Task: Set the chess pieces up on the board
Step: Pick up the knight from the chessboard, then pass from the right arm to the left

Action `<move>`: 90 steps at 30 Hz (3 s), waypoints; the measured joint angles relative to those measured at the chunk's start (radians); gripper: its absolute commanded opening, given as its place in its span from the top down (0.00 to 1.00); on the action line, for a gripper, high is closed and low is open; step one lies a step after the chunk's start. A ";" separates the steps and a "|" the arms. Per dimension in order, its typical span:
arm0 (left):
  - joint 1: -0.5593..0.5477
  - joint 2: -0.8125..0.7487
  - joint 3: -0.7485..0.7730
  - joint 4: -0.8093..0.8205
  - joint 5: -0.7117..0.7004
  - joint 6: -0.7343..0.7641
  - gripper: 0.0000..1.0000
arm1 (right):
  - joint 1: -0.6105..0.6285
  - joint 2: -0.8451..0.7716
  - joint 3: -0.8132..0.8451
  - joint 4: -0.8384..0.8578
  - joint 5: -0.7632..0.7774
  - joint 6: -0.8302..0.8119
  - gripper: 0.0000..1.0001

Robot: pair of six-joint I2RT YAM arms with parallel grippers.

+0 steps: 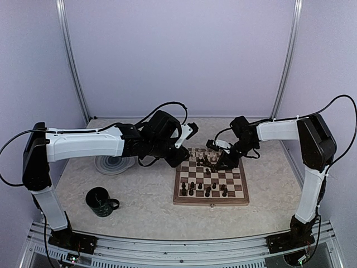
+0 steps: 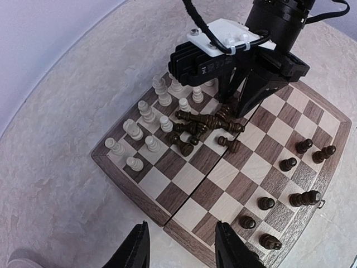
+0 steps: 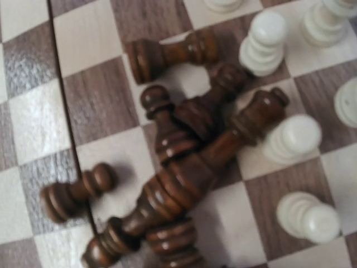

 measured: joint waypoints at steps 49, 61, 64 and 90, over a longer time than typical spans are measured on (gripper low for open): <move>0.101 0.133 -0.130 0.584 0.634 -0.578 0.62 | 0.039 -0.377 -0.108 -0.091 -0.213 -0.077 0.90; 0.095 0.176 -0.133 0.730 0.778 -0.723 0.64 | 0.056 -0.362 -0.094 -0.107 -0.232 -0.075 0.90; 0.094 0.189 -0.133 0.731 0.780 -0.733 0.64 | 0.063 -0.356 -0.083 -0.115 -0.234 -0.075 0.90; 0.091 0.208 -0.131 0.722 0.770 -0.756 0.78 | 0.078 -0.344 -0.068 -0.143 -0.254 -0.073 0.89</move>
